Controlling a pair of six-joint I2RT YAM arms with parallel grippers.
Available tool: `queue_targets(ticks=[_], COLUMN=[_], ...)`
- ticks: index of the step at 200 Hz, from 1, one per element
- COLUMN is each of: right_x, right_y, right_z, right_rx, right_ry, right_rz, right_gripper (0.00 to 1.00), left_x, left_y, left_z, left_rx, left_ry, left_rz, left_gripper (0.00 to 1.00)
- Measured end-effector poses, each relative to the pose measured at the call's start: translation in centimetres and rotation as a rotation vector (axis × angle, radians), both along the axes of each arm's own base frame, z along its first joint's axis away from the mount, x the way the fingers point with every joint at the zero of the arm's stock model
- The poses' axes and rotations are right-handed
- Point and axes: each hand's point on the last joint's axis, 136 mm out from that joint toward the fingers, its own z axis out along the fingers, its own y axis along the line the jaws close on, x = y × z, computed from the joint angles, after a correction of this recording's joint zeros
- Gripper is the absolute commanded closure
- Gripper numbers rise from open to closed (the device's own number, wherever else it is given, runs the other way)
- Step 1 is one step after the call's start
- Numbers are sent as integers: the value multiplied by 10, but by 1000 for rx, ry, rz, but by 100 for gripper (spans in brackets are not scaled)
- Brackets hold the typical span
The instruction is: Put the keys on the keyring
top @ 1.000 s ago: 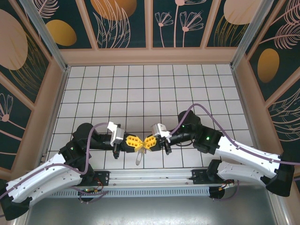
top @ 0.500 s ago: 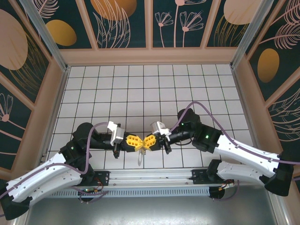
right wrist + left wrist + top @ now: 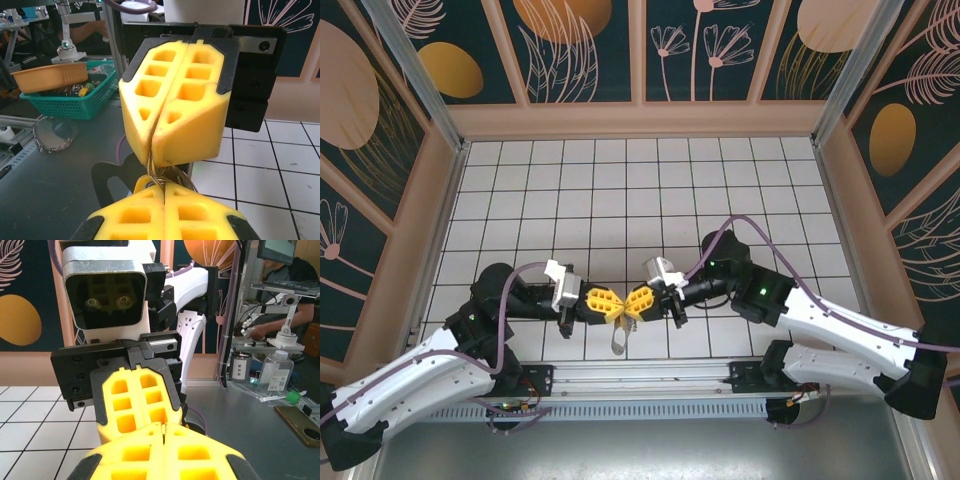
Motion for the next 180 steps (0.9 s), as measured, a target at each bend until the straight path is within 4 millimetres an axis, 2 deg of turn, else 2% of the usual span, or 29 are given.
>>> queue_targets(ticks=[109,129,140,180], right_x=[4,5,5,4], right_y=[-8,-8,-8,-9], right_z=[15,14,13,11], right_rx=[51,53,55,65], right_ry=[3,4,11,6], right_rz=[-21,-23,-24,-23], right_gripper=[100,75,66,55], left_x=[-2,-2,-2,-2], left_y=[3,3,3,2], left_z=[6,5,4,3], left_rx=[-20,-19,-16,-9], left_ry=[-14,-14,-12,-7], left_rz=[1,1,1,1], left_gripper=[100,100,100,100])
